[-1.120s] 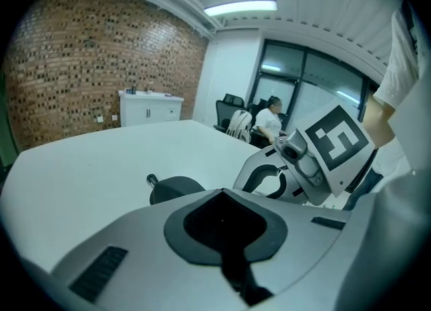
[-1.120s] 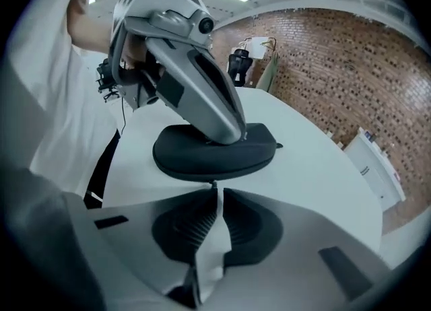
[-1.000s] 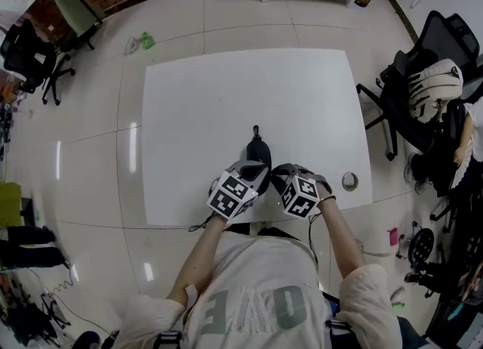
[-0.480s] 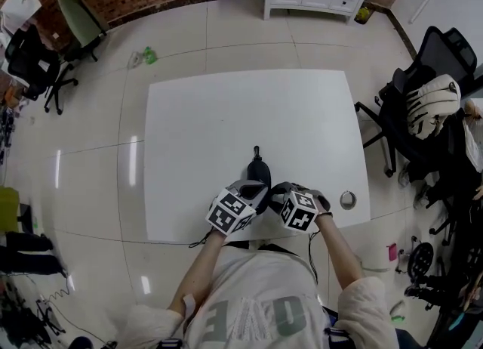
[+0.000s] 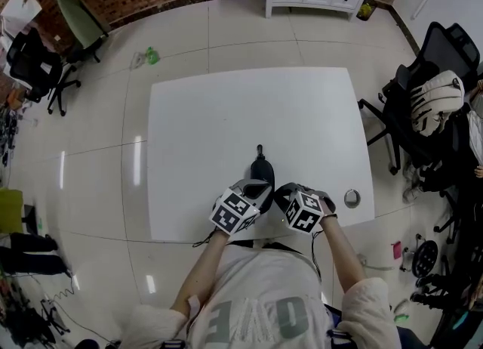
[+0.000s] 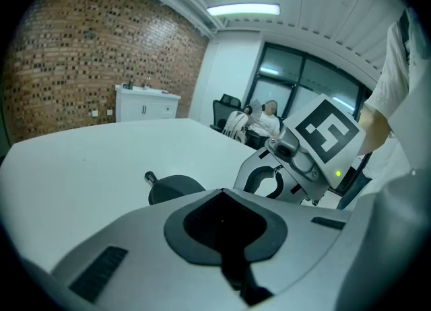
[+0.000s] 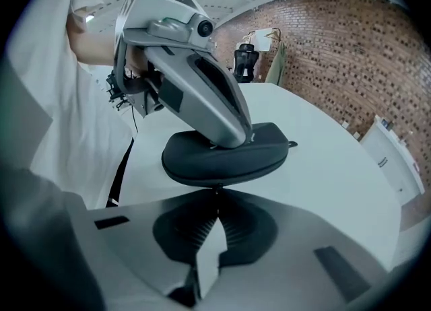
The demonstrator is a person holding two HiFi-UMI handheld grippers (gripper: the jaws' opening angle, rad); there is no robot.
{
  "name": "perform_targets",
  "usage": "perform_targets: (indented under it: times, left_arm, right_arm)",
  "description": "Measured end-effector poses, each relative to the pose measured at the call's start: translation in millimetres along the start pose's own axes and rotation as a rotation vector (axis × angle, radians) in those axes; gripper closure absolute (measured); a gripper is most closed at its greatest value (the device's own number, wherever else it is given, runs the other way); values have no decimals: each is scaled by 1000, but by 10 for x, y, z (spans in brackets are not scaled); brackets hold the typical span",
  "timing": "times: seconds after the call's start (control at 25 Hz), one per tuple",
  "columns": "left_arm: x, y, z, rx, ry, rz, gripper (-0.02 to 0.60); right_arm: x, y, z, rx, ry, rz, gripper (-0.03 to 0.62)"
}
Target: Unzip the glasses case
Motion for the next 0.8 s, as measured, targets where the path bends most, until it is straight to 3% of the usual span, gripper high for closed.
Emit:
perform_targets:
  times: [0.48,0.8]
  left_arm:
    - [0,2,33,-14,-2,11,578]
    - [3,9,22,-21,2,14,578]
  right_arm:
    - [-39,-80,-32,-81,-30,-39,592]
    - [-1,-67,-78,-60,-34,-5,592]
Point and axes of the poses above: the fingertips, and each gripper's own axes: z forward along the fingers, y to its right, x out of its top, the point moved 8 cm from there along -z, backward along the fingers, and after that the axes turned 8 degrees about y, right-handed, at the moved point
